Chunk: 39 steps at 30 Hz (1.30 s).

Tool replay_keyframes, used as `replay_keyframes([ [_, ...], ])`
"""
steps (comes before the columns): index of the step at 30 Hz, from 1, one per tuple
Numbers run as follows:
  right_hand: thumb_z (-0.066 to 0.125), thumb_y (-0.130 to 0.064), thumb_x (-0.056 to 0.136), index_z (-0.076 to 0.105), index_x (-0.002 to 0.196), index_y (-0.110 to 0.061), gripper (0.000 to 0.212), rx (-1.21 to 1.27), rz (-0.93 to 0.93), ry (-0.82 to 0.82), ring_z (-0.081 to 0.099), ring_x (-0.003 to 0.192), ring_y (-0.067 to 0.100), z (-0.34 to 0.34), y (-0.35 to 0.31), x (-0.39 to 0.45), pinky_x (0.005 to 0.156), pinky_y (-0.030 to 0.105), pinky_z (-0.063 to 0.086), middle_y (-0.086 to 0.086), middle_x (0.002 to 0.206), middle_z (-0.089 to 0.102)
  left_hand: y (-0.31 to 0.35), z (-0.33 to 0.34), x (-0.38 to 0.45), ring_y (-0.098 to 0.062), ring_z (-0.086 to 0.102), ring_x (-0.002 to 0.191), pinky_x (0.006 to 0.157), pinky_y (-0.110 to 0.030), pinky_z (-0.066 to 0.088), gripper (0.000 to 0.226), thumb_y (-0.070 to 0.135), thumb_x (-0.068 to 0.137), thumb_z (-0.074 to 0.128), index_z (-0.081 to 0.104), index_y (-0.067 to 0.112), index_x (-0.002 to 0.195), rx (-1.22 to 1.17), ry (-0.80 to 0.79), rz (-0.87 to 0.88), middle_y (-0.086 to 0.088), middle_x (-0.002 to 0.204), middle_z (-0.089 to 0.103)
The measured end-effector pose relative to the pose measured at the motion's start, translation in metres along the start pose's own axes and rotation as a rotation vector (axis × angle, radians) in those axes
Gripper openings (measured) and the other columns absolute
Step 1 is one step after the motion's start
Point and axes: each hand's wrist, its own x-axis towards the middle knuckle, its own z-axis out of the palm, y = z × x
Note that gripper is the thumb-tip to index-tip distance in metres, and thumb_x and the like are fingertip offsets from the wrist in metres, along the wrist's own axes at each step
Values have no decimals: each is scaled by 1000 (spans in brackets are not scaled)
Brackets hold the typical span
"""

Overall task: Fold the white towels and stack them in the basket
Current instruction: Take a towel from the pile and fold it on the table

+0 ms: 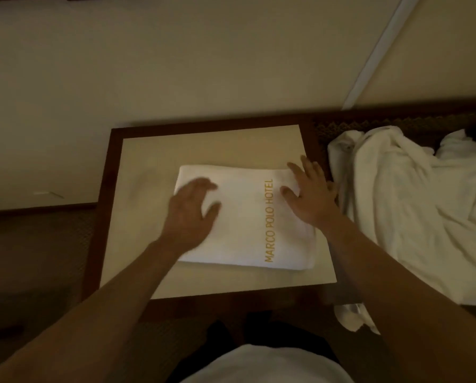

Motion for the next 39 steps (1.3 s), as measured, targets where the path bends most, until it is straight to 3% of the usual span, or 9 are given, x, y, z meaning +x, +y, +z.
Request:
replay_keyframes([
  [4,37,-64,96,30,148,-40,58,-152,-29,-67,14,150,29,9,3,-9,115,69,12,-8,159,26,-13,31,-68,-21,30,149,115,-58,25,50,54,95,45,48,43,143,312,-387,257,11,160,35],
  [9,18,-74,89,62,109,-22,71,-253,194,-118,54,117,35,-5,-8,-25,106,61,35,7,116,66,-44,6,-72,-35,8,154,115,-64,10,73,17,87,49,33,46,152,522,-181,-129,2,169,9],
  [12,15,-78,88,55,121,-19,78,-137,238,-127,57,116,33,-5,-20,-44,101,54,43,8,120,63,-36,-6,-68,-33,26,149,114,-57,33,77,3,86,54,32,33,154,172,-38,-640,-1,166,17],
  [17,53,-89,72,46,128,-17,91,349,359,-234,61,107,25,32,-37,-70,91,47,54,4,122,59,-16,5,-69,-27,65,105,90,-53,57,60,35,95,61,38,26,149,-678,-52,-1085,-5,128,62],
  [21,82,-64,69,60,110,-16,67,649,416,-266,67,93,17,46,-46,-89,77,31,58,2,110,69,-7,12,-83,-22,63,112,98,-50,54,57,43,90,71,51,17,136,-738,-188,-1009,1,127,63],
  [27,88,-45,71,69,116,-14,58,812,530,-214,67,97,16,73,-45,-165,74,26,55,-1,111,71,-9,0,-115,-24,69,102,87,-47,59,56,35,76,85,58,15,120,-786,-272,-922,-4,116,70],
  [33,87,-72,45,53,130,-17,107,816,684,64,63,110,16,104,-31,-263,89,39,57,-7,122,63,21,11,-145,-26,74,94,78,-45,62,52,26,76,87,61,14,119,-920,-444,-832,-9,111,74],
  [36,90,-57,58,62,117,-23,73,860,702,192,66,100,11,90,-13,-311,77,28,55,-12,107,68,53,32,-152,-21,73,98,79,-45,63,86,41,58,95,54,18,130,-807,-527,-652,-4,118,71],
  [39,89,-40,70,61,119,-23,59,899,729,344,62,100,10,75,10,-348,72,22,47,-11,110,65,96,48,-150,-16,72,102,82,-44,62,83,43,63,92,52,24,134,-731,-602,-415,3,119,70],
])
